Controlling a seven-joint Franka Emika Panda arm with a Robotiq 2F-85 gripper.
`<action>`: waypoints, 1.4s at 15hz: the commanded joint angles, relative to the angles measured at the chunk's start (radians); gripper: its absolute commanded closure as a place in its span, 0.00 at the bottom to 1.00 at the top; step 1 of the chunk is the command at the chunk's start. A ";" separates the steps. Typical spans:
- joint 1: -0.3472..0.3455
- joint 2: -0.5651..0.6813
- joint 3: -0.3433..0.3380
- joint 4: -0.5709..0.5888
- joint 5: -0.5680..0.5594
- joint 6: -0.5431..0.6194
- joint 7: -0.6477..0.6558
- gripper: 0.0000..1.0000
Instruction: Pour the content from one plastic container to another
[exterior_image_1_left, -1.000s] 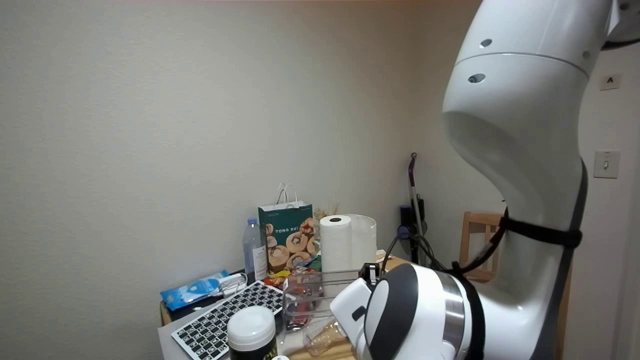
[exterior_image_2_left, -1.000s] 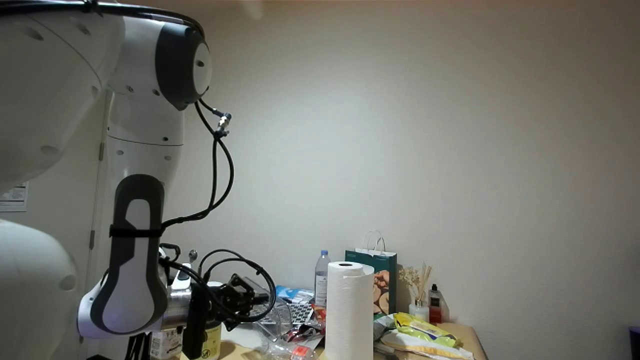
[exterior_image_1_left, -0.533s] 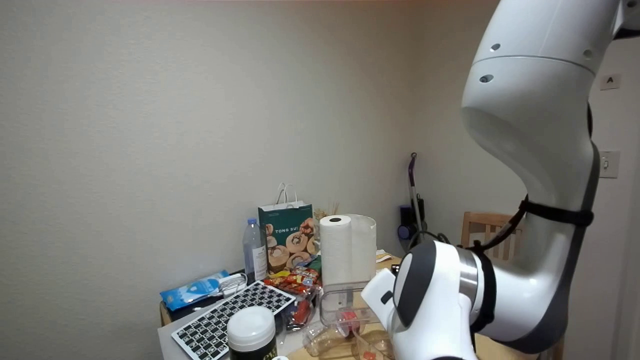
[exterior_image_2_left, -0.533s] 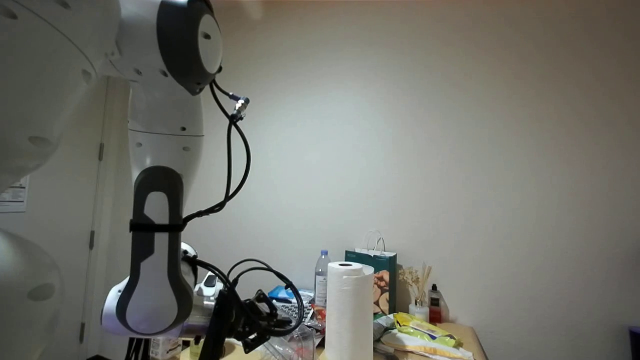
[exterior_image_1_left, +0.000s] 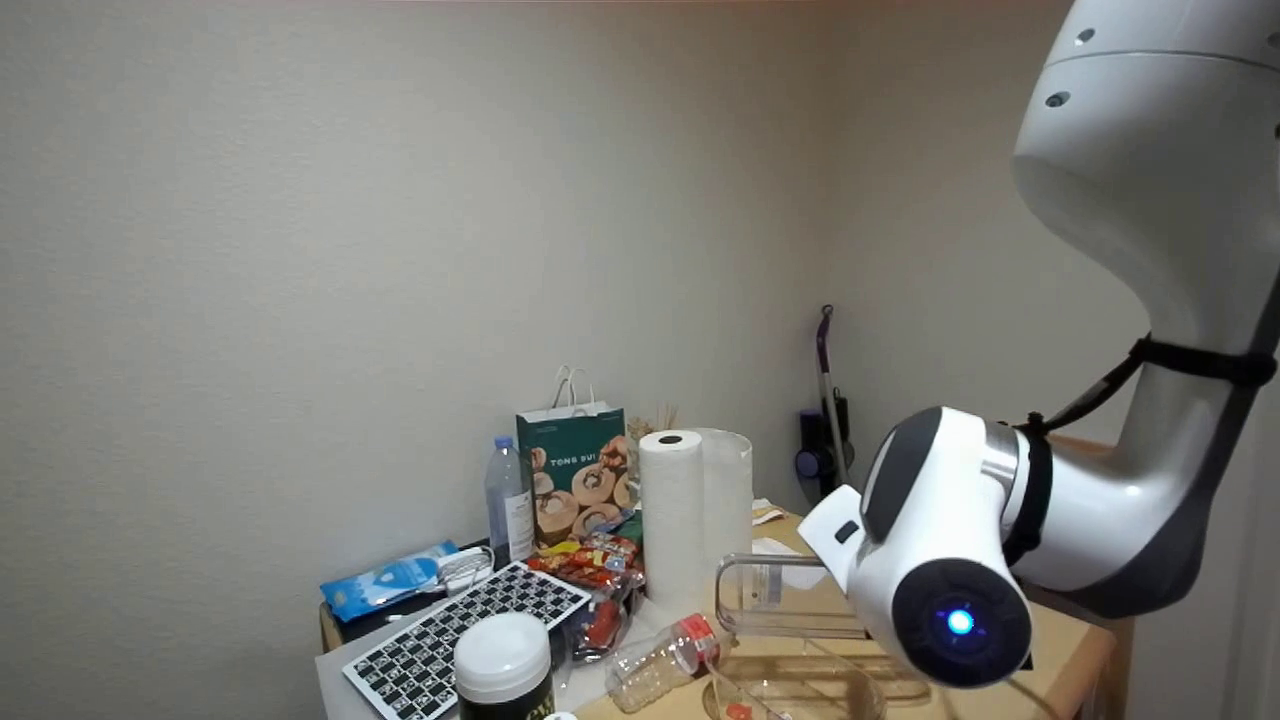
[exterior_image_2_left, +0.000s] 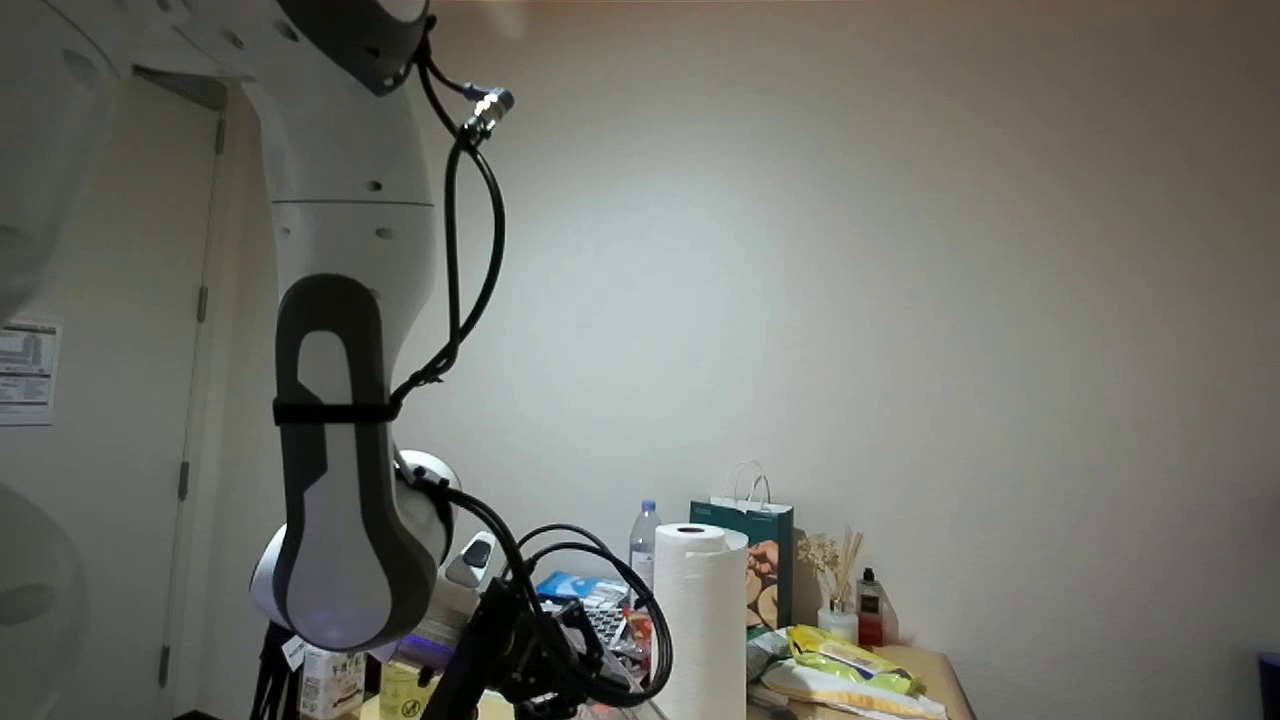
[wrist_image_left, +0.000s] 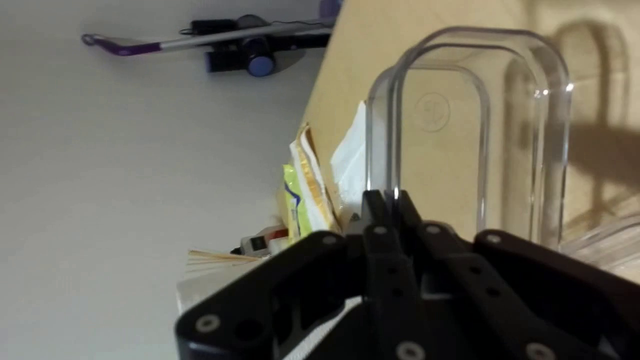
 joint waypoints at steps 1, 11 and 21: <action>-0.054 -0.127 -0.054 -0.092 0.025 0.202 0.050 0.95; -0.082 -0.108 -0.150 -0.053 0.101 0.445 0.097 0.95; -0.040 -0.044 -0.115 0.029 -0.109 0.490 0.196 0.94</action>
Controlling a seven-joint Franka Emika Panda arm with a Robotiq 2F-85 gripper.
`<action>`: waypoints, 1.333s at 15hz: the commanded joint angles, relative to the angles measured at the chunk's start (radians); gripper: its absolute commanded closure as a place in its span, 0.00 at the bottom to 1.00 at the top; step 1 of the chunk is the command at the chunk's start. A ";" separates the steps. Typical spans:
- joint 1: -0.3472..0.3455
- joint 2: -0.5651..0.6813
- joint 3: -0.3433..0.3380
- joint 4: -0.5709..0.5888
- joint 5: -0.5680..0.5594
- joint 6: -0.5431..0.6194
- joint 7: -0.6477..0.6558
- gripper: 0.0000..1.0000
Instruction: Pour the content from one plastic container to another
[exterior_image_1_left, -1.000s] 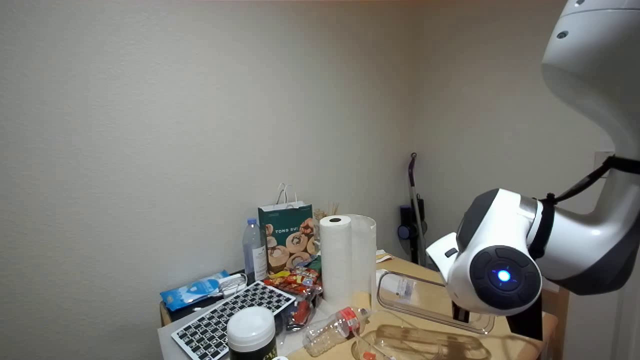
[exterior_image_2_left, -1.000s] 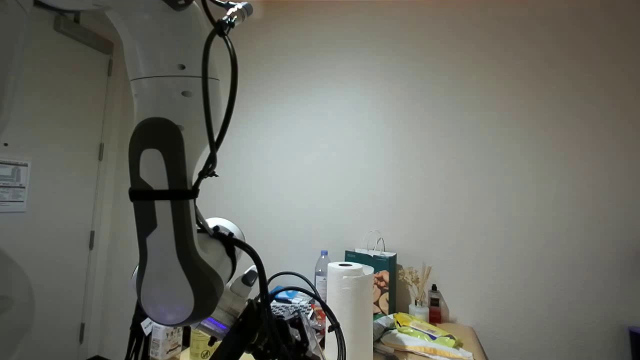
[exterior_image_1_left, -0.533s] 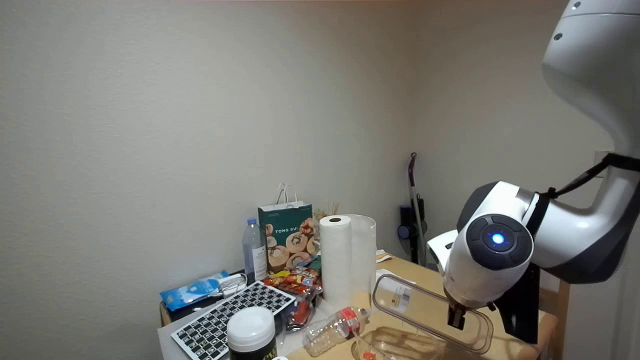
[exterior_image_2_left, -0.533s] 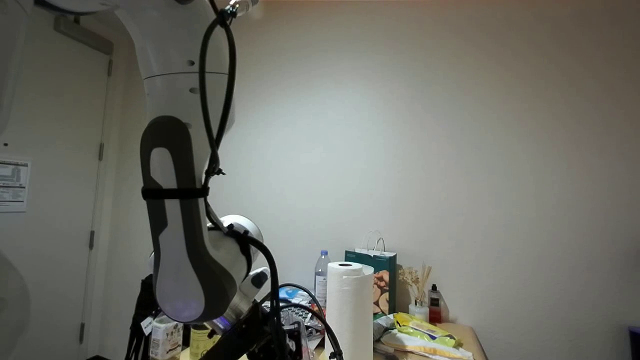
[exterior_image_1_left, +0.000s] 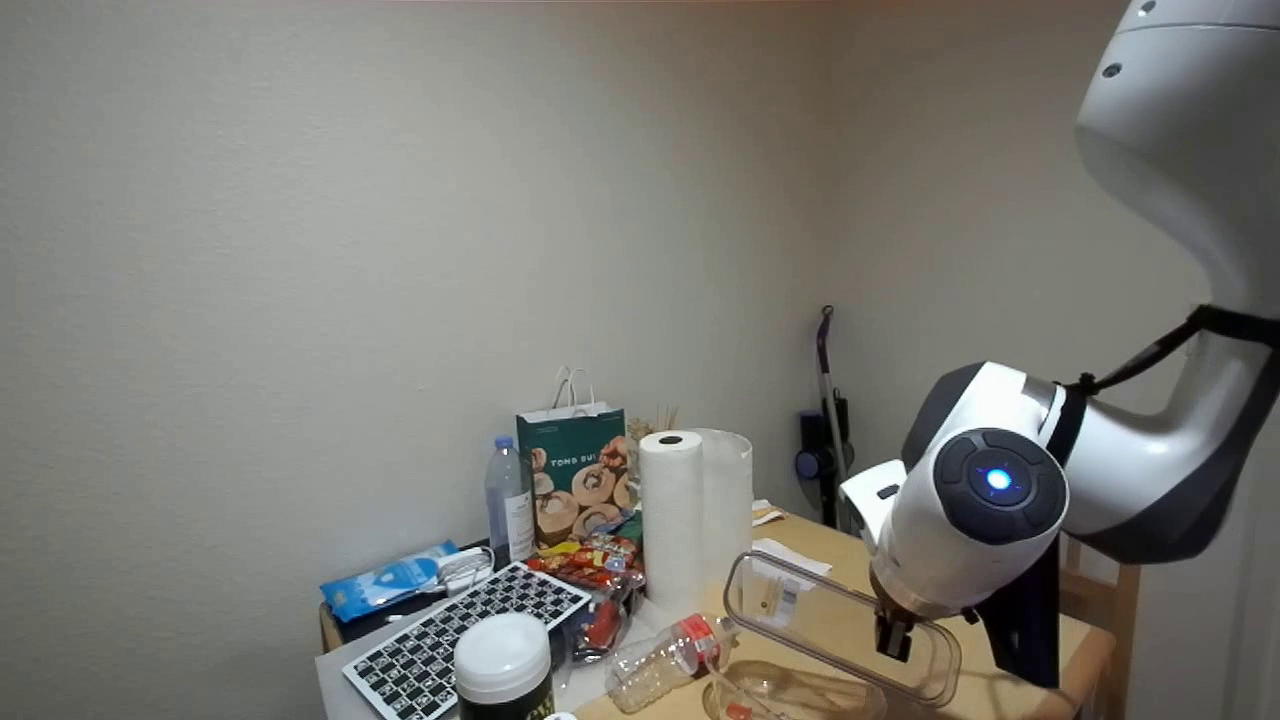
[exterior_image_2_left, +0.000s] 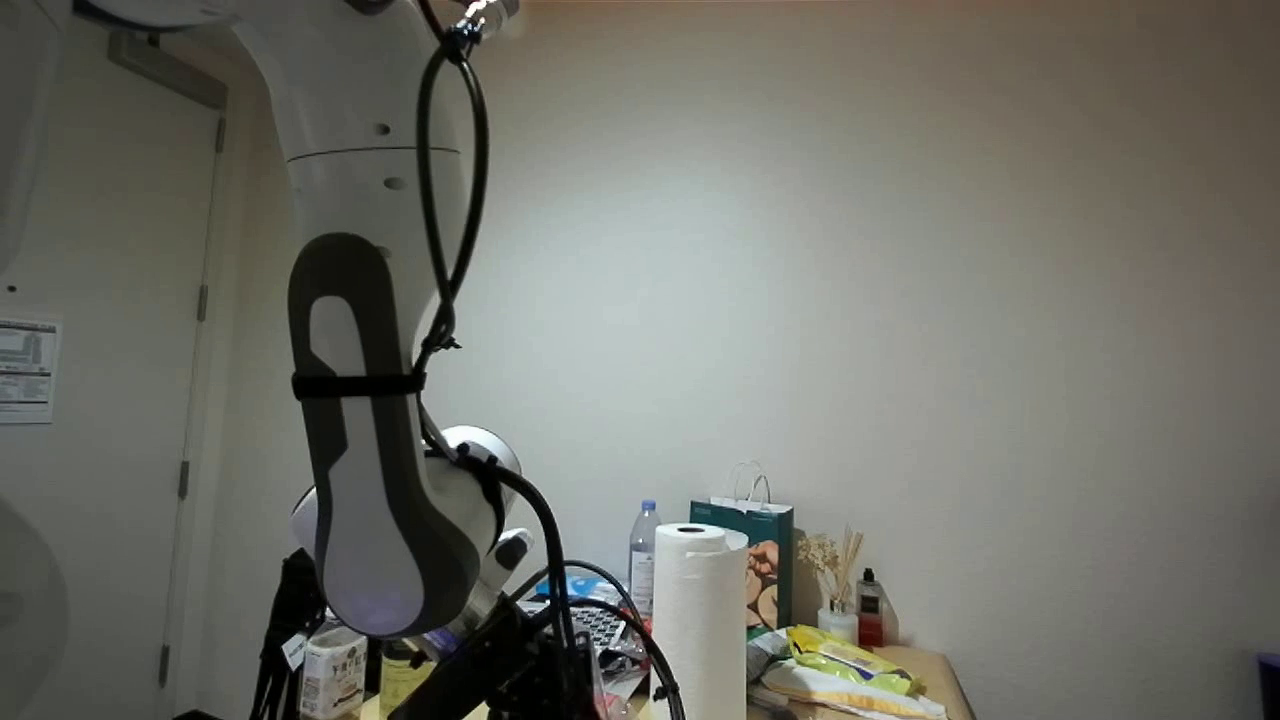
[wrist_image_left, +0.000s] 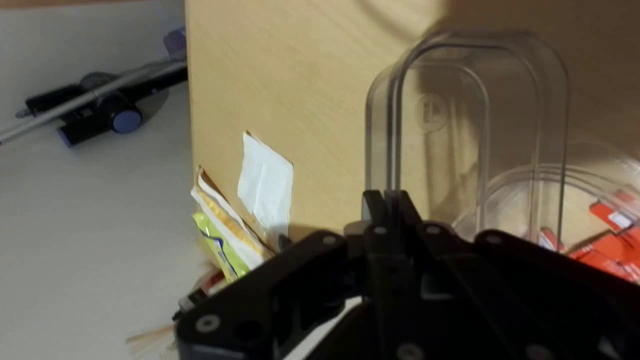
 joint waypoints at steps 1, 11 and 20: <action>0.002 0.071 0.014 0.087 -0.200 0.081 0.099 0.95; -0.105 0.166 -0.043 0.124 -0.309 0.027 -0.020 0.95; -0.138 0.189 -0.049 0.091 -0.253 -0.092 0.002 0.95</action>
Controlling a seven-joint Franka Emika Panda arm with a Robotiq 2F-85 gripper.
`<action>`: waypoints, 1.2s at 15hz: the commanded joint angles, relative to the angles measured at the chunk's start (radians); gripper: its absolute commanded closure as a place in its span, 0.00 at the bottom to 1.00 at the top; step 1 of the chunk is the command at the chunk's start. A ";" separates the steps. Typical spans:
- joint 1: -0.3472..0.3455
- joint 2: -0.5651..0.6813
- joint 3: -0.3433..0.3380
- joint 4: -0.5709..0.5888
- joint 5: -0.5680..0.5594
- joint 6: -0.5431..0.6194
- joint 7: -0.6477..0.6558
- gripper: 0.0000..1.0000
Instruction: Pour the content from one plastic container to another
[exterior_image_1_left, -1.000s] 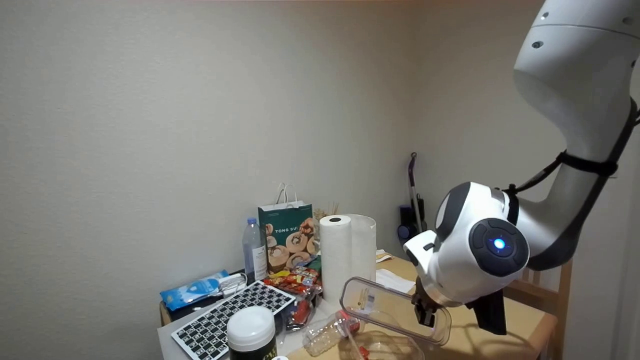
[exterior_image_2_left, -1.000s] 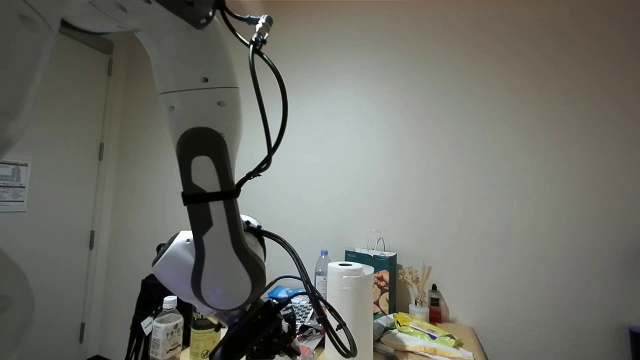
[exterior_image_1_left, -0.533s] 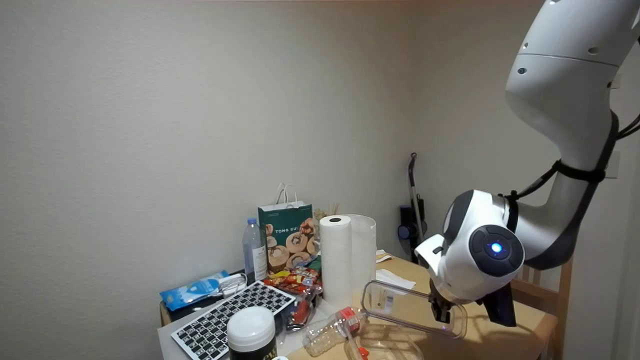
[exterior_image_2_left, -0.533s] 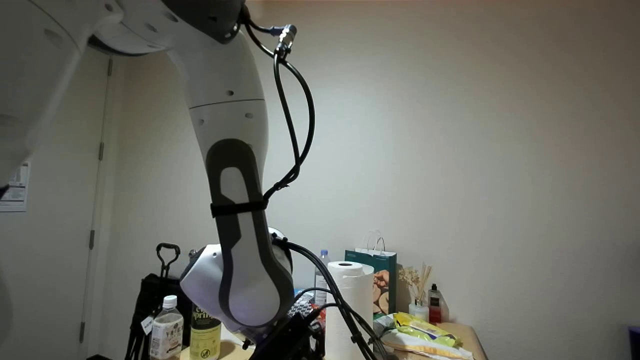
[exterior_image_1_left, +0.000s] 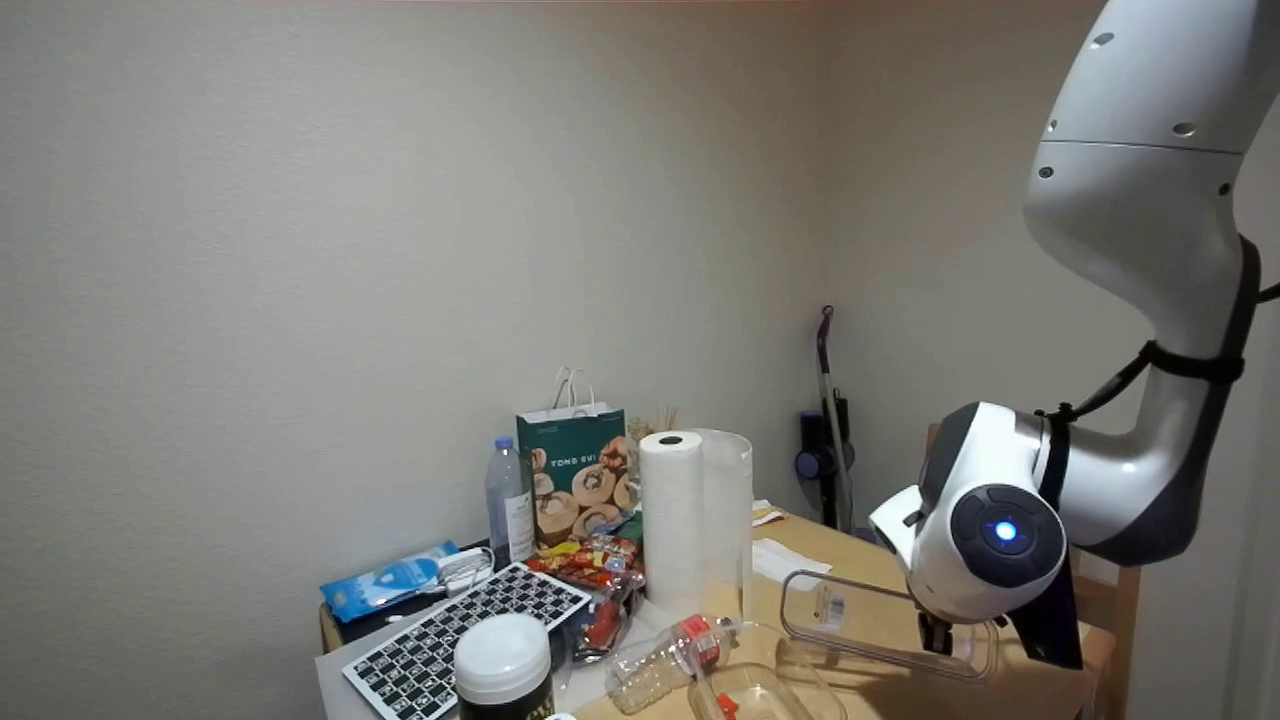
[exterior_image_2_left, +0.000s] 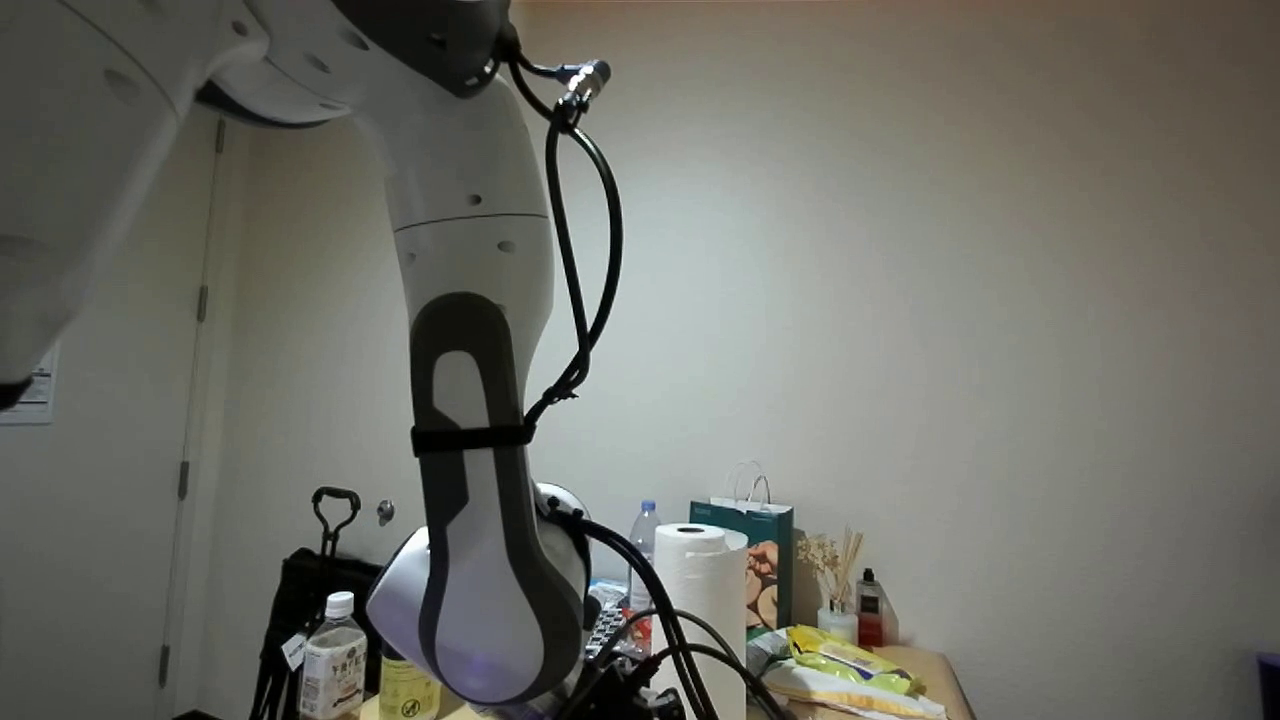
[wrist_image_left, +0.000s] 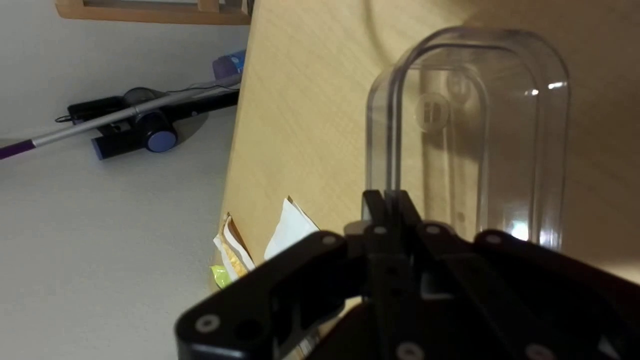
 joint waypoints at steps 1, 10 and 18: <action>-0.035 0.023 0.008 0.029 -0.012 0.072 0.000 0.95; -0.171 0.039 -0.120 0.061 0.359 0.170 -0.231 0.95; -0.127 0.066 -0.111 0.076 0.669 0.134 -0.358 0.94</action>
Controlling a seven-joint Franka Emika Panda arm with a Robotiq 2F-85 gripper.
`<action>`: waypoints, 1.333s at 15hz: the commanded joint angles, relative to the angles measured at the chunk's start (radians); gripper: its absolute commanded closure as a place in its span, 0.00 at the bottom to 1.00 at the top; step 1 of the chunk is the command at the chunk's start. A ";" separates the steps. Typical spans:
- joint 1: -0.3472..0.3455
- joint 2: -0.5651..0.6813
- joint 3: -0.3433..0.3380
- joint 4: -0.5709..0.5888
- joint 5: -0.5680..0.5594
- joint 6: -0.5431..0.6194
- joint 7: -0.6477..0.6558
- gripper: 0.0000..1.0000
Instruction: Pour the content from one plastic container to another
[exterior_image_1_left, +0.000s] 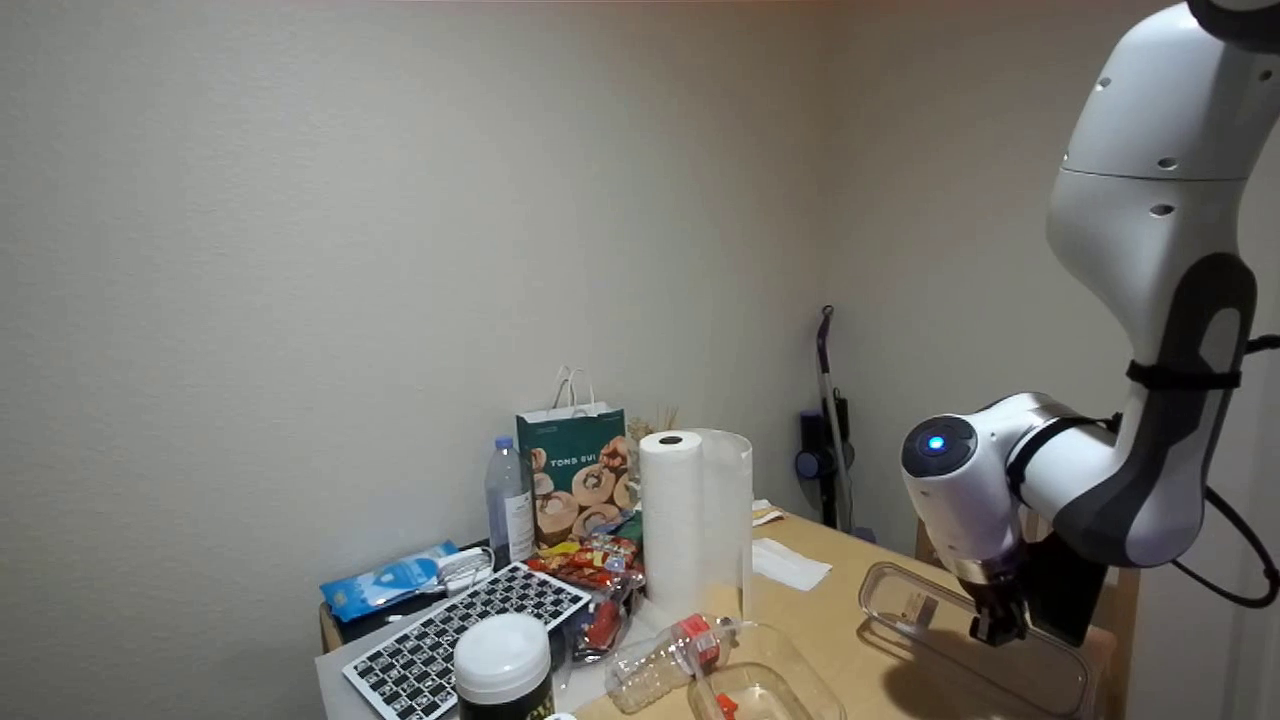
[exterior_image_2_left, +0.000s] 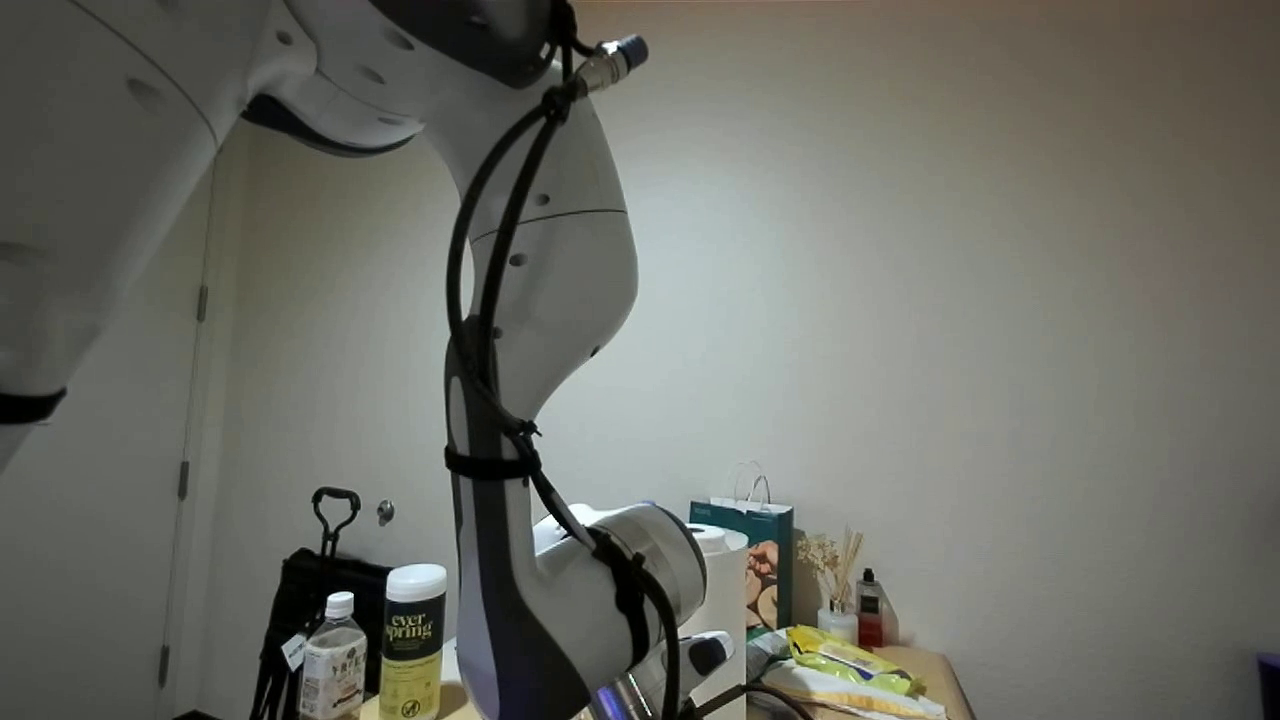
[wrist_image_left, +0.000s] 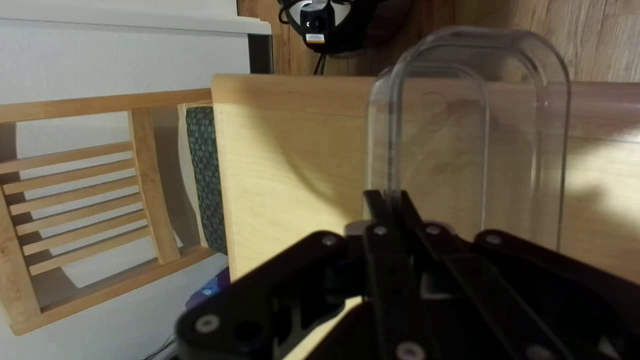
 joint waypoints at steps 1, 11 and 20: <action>0.021 0.000 -0.012 0.000 0.009 0.001 -0.004 0.95; -0.006 0.216 0.032 0.198 0.121 0.169 -0.017 0.95; 0.017 0.282 0.071 0.314 0.162 0.088 -0.124 0.56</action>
